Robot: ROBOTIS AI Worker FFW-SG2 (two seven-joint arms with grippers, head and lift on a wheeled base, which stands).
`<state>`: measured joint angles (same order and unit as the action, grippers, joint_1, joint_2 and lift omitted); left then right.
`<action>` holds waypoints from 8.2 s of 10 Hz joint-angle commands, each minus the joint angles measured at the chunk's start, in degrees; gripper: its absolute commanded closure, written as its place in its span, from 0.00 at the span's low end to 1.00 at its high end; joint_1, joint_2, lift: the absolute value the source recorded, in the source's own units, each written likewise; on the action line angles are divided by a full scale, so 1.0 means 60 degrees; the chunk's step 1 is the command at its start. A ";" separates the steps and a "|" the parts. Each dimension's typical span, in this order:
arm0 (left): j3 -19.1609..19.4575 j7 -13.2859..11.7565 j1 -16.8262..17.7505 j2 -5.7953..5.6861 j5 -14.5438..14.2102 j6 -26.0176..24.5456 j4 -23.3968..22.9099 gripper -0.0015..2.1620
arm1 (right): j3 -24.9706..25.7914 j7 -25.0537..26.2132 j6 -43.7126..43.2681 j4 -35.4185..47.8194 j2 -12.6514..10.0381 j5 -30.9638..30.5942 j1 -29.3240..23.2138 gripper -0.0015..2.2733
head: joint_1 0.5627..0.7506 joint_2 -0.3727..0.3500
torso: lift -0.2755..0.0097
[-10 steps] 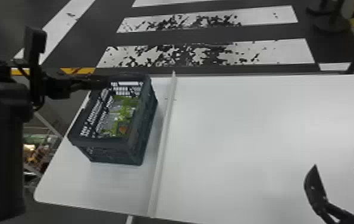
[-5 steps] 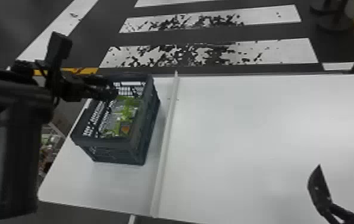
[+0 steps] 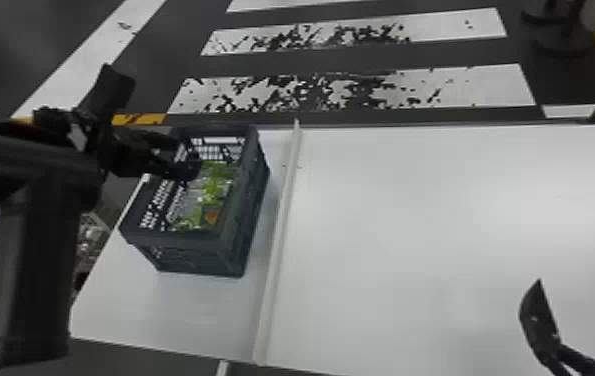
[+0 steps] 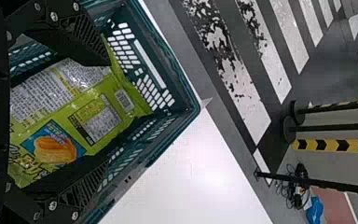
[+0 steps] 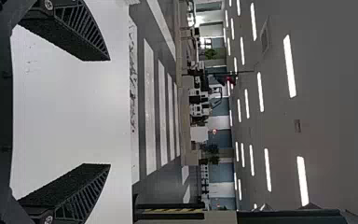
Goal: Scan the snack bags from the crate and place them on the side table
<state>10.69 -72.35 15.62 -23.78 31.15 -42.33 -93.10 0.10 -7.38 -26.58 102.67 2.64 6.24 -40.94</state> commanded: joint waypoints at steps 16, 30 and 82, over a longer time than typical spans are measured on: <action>-0.2236 0.1526 0.1118 0.0185 0.1796 0.2403 0.4471 0.08 | 0.0027 -0.0015 -0.0206 -0.0076 0.0015 0.0014 -0.0105 0.03 | 0.70 0.82 | 0.64; -0.0302 -0.0978 0.1191 -0.0255 0.0668 0.2725 0.3461 0.99 | 0.0027 -0.0030 -0.0264 -0.0135 0.0000 0.0029 -0.0119 0.03 | 0.70 0.82 | 0.64; 0.1705 0.4647 -0.5400 0.3642 -0.7022 0.2051 -0.5255 0.02 | -0.0456 -0.0030 -0.0587 0.0305 0.0220 0.0029 -0.0471 0.03 | 0.70 0.40 | 0.64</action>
<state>16.93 -44.45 -15.30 -1.88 -9.00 -32.33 -124.09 -2.16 -7.55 -30.58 104.40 3.73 6.49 -43.87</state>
